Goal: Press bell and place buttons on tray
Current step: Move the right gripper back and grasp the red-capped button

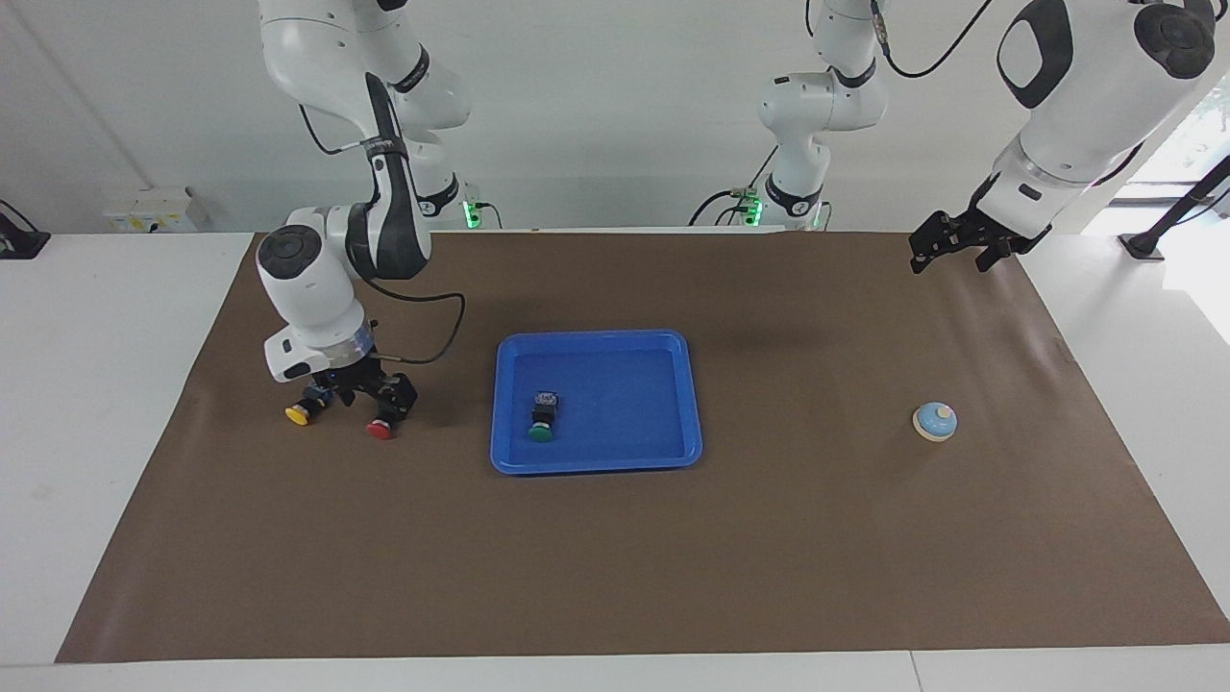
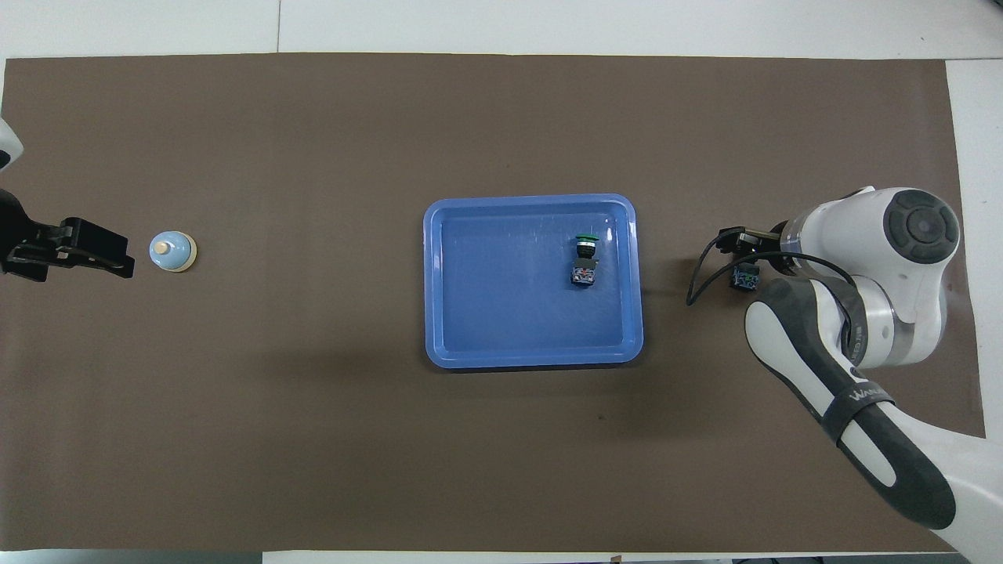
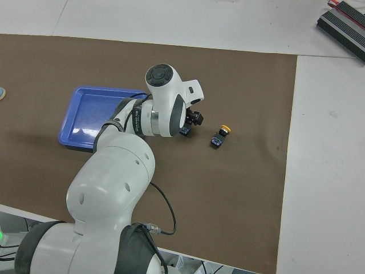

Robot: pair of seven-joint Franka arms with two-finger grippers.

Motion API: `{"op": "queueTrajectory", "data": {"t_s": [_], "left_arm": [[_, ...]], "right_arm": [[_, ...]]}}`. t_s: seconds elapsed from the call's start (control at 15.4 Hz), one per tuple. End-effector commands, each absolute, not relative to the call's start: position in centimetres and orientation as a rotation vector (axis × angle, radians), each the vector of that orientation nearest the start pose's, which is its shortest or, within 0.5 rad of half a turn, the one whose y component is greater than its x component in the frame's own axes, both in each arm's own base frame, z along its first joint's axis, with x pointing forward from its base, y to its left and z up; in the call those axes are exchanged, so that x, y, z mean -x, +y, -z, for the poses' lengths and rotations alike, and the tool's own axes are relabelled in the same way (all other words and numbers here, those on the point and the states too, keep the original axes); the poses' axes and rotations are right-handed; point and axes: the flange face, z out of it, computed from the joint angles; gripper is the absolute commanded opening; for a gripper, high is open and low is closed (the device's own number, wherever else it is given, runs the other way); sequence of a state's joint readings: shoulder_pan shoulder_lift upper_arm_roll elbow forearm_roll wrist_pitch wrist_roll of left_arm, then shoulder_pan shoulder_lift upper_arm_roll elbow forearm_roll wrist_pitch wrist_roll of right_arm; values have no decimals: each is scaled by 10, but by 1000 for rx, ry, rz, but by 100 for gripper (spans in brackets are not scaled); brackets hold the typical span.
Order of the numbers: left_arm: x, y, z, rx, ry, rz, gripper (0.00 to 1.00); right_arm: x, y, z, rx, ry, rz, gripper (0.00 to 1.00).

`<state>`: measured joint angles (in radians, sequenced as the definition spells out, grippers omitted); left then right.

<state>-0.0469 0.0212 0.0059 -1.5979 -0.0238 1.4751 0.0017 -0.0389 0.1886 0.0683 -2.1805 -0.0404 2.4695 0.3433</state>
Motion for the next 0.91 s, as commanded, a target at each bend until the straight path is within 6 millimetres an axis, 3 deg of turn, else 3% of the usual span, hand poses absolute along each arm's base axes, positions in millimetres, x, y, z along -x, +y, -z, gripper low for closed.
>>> {"op": "queueTrajectory", "data": {"t_s": [0.0, 0.07, 0.13, 0.26, 0.33, 0.39, 0.65, 0.85], "left_arm": [[-544, -25, -599, 3155, 55, -231, 100], [-544, -25, -599, 3155, 55, -234, 100], [-544, -25, -599, 3155, 55, -234, 100], [-544, -25, -599, 3155, 55, -234, 100], [-544, -25, -599, 3155, 55, -234, 100], [-544, -25, -599, 3155, 55, -234, 100], [-544, -25, -599, 3155, 55, -234, 100], [-544, -25, -599, 3155, 55, -234, 100]], "right_arm": [[-554, 15, -304, 3101, 417, 185, 100], [-551, 16, -297, 3096, 413, 205, 97], [-546, 16, -292, 3095, 414, 205, 79], [-544, 17, -288, 3094, 414, 207, 39], [-544, 17, -288, 3093, 416, 207, 7], [-544, 19, -288, 3094, 409, 207, 0], [-554, 27, -301, 3099, 397, 181, 0], [-583, 65, -354, 3122, 324, 72, 0]]}}
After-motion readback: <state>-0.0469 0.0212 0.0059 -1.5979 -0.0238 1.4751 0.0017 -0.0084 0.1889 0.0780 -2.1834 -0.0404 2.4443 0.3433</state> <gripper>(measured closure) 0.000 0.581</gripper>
